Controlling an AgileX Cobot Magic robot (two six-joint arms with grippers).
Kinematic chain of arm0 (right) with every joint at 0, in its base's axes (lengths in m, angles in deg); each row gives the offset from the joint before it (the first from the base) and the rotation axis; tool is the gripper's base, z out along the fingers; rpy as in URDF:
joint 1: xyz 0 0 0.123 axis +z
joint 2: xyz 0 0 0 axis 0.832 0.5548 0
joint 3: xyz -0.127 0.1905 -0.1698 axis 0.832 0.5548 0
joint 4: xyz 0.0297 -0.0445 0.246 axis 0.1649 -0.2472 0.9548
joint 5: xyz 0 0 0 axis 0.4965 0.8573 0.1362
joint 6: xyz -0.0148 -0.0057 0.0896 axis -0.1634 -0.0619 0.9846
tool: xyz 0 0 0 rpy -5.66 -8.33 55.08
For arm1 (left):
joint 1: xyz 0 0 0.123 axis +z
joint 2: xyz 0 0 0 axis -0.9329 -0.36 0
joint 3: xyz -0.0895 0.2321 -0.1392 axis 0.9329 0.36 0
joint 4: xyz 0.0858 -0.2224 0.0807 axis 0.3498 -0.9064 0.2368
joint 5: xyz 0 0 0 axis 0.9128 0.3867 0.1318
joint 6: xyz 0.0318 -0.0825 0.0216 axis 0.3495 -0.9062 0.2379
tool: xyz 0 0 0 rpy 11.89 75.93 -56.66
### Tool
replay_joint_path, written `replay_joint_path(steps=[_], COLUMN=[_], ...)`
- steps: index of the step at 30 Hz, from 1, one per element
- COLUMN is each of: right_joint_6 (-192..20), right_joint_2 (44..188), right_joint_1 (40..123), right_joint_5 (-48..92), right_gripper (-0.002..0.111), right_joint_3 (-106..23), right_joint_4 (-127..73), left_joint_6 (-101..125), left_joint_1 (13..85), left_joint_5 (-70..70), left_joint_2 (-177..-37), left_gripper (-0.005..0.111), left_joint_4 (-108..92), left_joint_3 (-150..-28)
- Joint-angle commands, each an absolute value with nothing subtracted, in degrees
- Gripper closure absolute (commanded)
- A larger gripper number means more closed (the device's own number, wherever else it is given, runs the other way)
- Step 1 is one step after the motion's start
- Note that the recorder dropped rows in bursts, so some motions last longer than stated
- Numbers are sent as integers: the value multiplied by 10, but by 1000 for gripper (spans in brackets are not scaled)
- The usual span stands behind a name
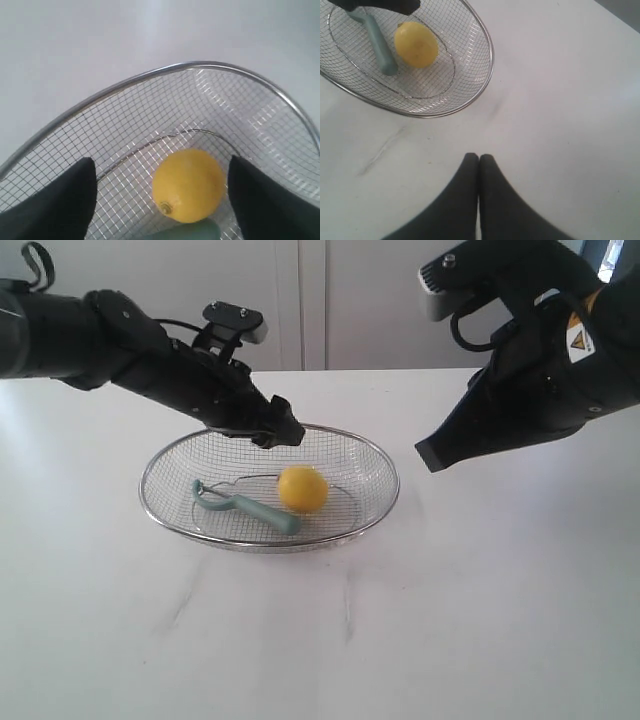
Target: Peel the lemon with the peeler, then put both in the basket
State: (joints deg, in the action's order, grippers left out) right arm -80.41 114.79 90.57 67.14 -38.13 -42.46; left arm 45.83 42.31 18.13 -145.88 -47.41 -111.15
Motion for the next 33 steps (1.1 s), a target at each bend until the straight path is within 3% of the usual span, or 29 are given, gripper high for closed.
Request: replay_joint_path(steps=[1,8,14,33], right_joint_6=[-802,-802,-802,-802], right_joint_2=[1147,1147,1147,1147], right_joint_1=[906,906,906,906], right_joint_5=[669,670,669,663], right_gripper=[108,108,108,108], right_joint_3=[-379,-379,-379,-379], right_joint_4=[-423,-423,-423,-423], left_joint_6=[356,145,138,22], left_joint_1=[424,424,424,424], left_joint_5=[240,369,518,453], left_joint_2=[-1387,-1272,-1171,-705], left_gripper=[43,76,107,107], left_joint_4=[-376,-125,-78,-62], left_joint_3=[-1111,-1111,-1102,-809])
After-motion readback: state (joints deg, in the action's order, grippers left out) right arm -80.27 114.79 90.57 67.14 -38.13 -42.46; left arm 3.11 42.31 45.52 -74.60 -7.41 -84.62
